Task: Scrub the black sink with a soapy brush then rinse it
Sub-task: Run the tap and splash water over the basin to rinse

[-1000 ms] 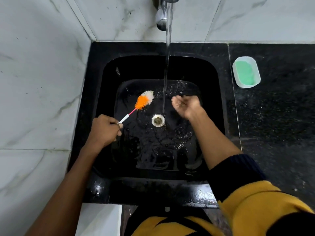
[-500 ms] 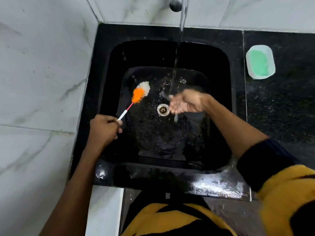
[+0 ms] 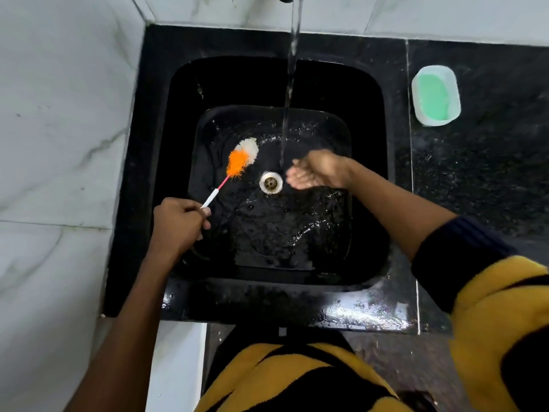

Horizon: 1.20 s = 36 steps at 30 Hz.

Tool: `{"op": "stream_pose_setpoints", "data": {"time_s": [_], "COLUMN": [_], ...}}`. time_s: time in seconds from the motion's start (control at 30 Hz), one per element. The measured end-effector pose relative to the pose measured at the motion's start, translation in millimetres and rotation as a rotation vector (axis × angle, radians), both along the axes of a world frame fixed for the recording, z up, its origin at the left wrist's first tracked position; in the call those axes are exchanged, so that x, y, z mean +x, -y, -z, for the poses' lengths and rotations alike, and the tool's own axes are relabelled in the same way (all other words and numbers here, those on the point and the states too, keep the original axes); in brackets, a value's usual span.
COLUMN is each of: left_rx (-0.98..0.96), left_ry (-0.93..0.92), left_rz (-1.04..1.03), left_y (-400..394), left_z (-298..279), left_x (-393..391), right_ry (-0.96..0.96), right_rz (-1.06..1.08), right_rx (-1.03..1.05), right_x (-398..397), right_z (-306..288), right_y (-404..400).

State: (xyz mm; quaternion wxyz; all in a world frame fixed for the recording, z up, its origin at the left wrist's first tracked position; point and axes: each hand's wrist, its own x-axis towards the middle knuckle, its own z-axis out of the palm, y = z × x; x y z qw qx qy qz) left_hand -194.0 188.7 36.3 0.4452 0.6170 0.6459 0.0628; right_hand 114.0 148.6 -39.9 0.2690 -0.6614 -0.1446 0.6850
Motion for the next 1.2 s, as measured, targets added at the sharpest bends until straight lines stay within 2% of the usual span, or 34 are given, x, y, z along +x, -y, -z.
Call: {"op": "stream_pose_setpoints", "data": {"time_s": [0.17,0.23,0.3,0.37,0.43,0.53,0.6,0.63,0.7,0.77,0.8,0.87,0.93,1.07,1.2], "left_rx": [-0.002,-0.016,-0.032,-0.039,-0.042,-0.043,-0.044,-0.045,-0.051,-0.059,-0.061,-0.059,-0.055,-0.045,-0.028], "left_ry": [-0.017,-0.015,0.001,0.005,0.007,0.005,0.004,0.005,0.004,0.0,-0.001,0.002,0.006,0.0,-0.018], "left_rz": [-0.032,-0.05,-0.075,-0.083,-0.076,-0.063,-0.059,-0.056,-0.05,-0.046,-0.043,-0.043,-0.053,-0.089,-0.127], "left_y": [-1,-3,-4,-4,-4,-1,1,1,1,0,0,0,0,-2,-2], "left_z": [1,2,5,6,7,9,12,13,15,16,16,15,12,7,-1], "left_x": [-1,-2,-4,-6,-7,-6,-5,-3,1,5,6,7,6,-2,-16], "right_ry": [-0.358,-0.507,-0.61,-0.626,-0.551,-0.292,-0.207,-0.132,0.211,0.516,0.528,0.426,0.336,-0.148,-0.303], "right_rz": [0.491,0.603,0.604,0.435,0.138,-0.489,-0.913,-1.061,-1.121,-1.014,-0.876,-0.487,-0.203,0.146,0.594], "right_rx": [0.037,0.057,0.083,0.11,0.087,-0.142,-0.333,-0.405,-0.392,-0.19,-0.121,-0.056,-0.006,0.015,0.01], "right_x": [-32,-38,-36,-21,-5,14,20,21,26,38,44,48,42,10,-19], "right_z": [-9,-10,-11,-11,-16,-21,-17,-14,-9,-11,-10,-10,-10,-6,-3], "right_y": [-54,-65,-66,-54,-32,19,57,73,86,77,66,43,21,-25,-65]}}
